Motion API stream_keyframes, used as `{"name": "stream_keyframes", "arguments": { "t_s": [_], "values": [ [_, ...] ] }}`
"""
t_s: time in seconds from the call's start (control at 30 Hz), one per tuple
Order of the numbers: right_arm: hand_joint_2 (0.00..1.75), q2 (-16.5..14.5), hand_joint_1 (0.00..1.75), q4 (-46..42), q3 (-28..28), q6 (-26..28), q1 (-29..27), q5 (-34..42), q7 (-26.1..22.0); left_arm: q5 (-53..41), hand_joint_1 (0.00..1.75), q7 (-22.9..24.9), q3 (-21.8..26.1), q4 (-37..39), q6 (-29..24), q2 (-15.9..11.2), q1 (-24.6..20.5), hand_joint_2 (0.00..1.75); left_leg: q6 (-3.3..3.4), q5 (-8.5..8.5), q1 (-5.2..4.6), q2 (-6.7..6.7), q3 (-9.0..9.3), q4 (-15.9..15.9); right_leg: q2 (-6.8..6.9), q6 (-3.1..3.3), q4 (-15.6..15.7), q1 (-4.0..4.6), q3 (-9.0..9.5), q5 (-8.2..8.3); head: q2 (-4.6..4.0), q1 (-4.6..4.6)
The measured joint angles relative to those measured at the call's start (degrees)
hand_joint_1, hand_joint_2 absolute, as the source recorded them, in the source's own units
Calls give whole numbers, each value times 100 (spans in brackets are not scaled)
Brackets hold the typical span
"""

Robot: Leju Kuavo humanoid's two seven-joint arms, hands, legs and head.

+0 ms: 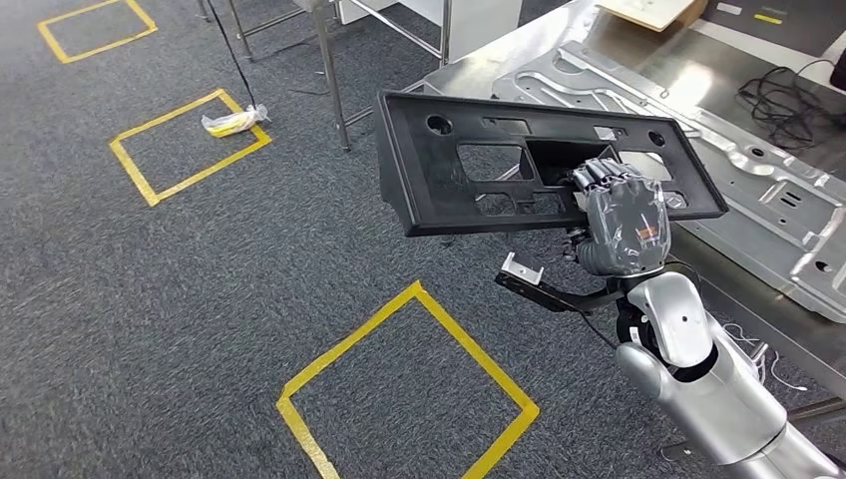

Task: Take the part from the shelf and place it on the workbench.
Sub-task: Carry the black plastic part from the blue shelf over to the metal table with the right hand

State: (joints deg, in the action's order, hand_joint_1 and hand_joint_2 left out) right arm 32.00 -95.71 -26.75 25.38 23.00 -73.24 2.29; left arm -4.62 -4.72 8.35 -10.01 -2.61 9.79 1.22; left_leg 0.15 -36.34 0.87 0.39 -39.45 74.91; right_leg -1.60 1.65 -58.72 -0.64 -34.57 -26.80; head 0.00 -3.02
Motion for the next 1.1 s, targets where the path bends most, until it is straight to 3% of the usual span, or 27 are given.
{"name": "stream_keyframes", "arguments": {
  "t_s": [0.03, 0.07, 0.13, 0.2, 0.23, 0.3, 0.37, 0.43, 0.47, 0.5, 0.53, 0.6, 0.63, 0.67, 0.73, 0.8, 0.87, 0.93, 1.0, 1.03, 1.07, 1.1],
  "values": [
    [175, -2, 175, 2, -1, -1, -2, -1, -1, 1, 0, 1, 0, 0, 1, 0, 11, 175, 20, 121, -4, -11, -92, 27, -84, 6, -2, 11, 30, -23, 0, -1],
    [175, -2, 175, 2, -1, 0, -3, -1, -1, 0, 0, 1, 0, 0, 1, 0, 21, 175, 50, 345, -11, -33, -75, -170, -169, 3, -3, 17, 66, -50, 0, 0],
    [175, -4, 175, 3, -1, -1, -3, -1, 0, 1, 0, 1, 0, 1, 1, -5, 36, 175, 132, 859, -22, -248, 184, -954, -328, -27, -6, 18, 135, -108, 0, -1],
    [175, -10, 175, 8, -1, -1, -5, -3, 2, 1, 0, 1, 0, 2, 1, -14, 36, 175, 182, 1032, -31, -456, 418, -1513, -470, -89, -2, 0, 151, -143, 0, -2],
    [175, -13, 175, 11, -1, -1, -14, -5, 3, 1, 0, 2, 1, 2, 1, -17, 30, 175, 198, 993, -35, -474, 473, -1604, -522, -129, -9, -9, 144, -132, 0, -1],
    [175, -9, 175, 15, 2, 2, -35, -10, 6, 1, 0, 1, 2, 2, 3, -15, 19, 175, 225, 966, -43, -357, 582, -1731, -544, -189, -21, -33, 148, -114, 0, 0],
    [175, 3, 175, 17, 8, 3, -26, -23, 7, 1, 0, -2, 2, 2, 11, -8, 22, 175, 273, 954, -29, -234, 730, -1842, -289, -232, -252, -11, 57, -218, 0, -11],
    [175, 8, 175, 19, 10, 4, -11, -44, 8, 1, 0, -4, 2, 2, 21, -1, 27, 175, 306, 907, -28, -105, 837, -1888, 4, -286, -871, -4, -295, -470, 0, -21],
    [175, 9, 175, 20, 10, 4, -18, -53, 8, 1, 0, -3, 2, 2, 24, 1, 32, 175, 310, 869, -30, -38, 874, -1890, 63, -314, -1216, -18, -523, -577, 0, -20],
    [175, 9, 175, 22, 10, 4, -33, -60, 8, 1, 0, -3, 2, 2, 25, 2, 39, 175, 308, 823, -30, 29, 917, -1889, 93, -341, -1452, -36, -707, -610, 0, -20],
    [175, 9, 175, 26, 10, 4, -47, -62, 8, 1, 0, -2, 2, 2, 25, 2, 45, 175, 301, 770, -29, 97, 975, -1888, 118, -365, -1498, -54, -801, -530, 0, -20],
    [175, 10, 175, 30, 11, 4, -56, -64, 9, 1, 0, -2, 2, 2, 26, 4, 49, 175, 272, 641, -26, 233, 1141, -1887, 221, -379, -917, -78, -637, -44, 0, -20],
    [175, 10, 175, 33, 11, 3, -57, -64, 9, 1, 0, -2, 2, 3, 26, 6, 55, 175, 249, 575, -26, 295, 1216, -1900, 352, -369, -559, -61, -504, 179, 0, -21],
    [175, 9, 175, 35, 12, 3, -56, -66, 9, 1, 0, -2, 2, 3, 26, 8, 50, 175, 221, 520, -31, 356, 1286, -1904, 500, -351, -264, -24, -413, 295, 0, -21],
    [175, 9, 175, 39, 13, 3, -54, -69, 8, 1, 0, -1, 2, 4, 25, 8, 35, 175, 150, 432, -62, 478, 1367, -1918, 661, -255, -87, 62, -370, 279, 0, -19],
    [175, 12, 175, 33, 18, 6, -56, -72, 8, 1, 0, -2, 2, 4, 24, 7, 18, 175, 83, 376, -80, 560, 1438, -1874, 535, -141, -53, 70, -307, 229, 0, -15],
    [175, 17, 175, 25, 25, 7, -47, -73, 14, 1, 0, -5, 2, 4, 26, 7, 15, 175, 48, 362, -55, 377, 1313, -1499, 387, -54, -20, 39, -178, 164, 0, -15],
    [175, 18, 175, 21, 30, 8, -29, -73, 15, 1, 0, -7, 1, 4, 27, 7, 9, 175, 30, 224, -29, 101, 870, -772, 257, 9, 5, 30, -56, 91, 0, -16],
    [175, 13, 175, 21, 30, 8, -32, -74, 12, 1, 0, -7, 1, 4, 27, 7, 16, 175, 17, -87, -23, 15, 368, -209, 100, 27, 6, 30, 47, 3, 0, -16],
    [175, 10, 175, 22, 30, 7, -40, -75, 12, 1, 0, -7, 0, 4, 27, 7, 28, 175, 16, -209, -23, 7, 179, -110, 8, 26, 7, 30, 115, -51, 0, -15],
    [175, 9, 175, 23, 30, 5, -43, -77, 13, 1, 0, -7, 0, 4, 27, 6, 41, 175, 23, -199, -24, 0, 92, -203, -77, 21, 6, 30, 187, -104, 0, -15],
    [175, 8, 175, 26, 30, 3, -44, -78, 13, 1, 0, -7, 0, 4, 27, 5, 53, 175, 39, -45, -27, -28, 57, -439, -165, 9, 6, 31, 269, -165, 0, -14]
  ]
}}
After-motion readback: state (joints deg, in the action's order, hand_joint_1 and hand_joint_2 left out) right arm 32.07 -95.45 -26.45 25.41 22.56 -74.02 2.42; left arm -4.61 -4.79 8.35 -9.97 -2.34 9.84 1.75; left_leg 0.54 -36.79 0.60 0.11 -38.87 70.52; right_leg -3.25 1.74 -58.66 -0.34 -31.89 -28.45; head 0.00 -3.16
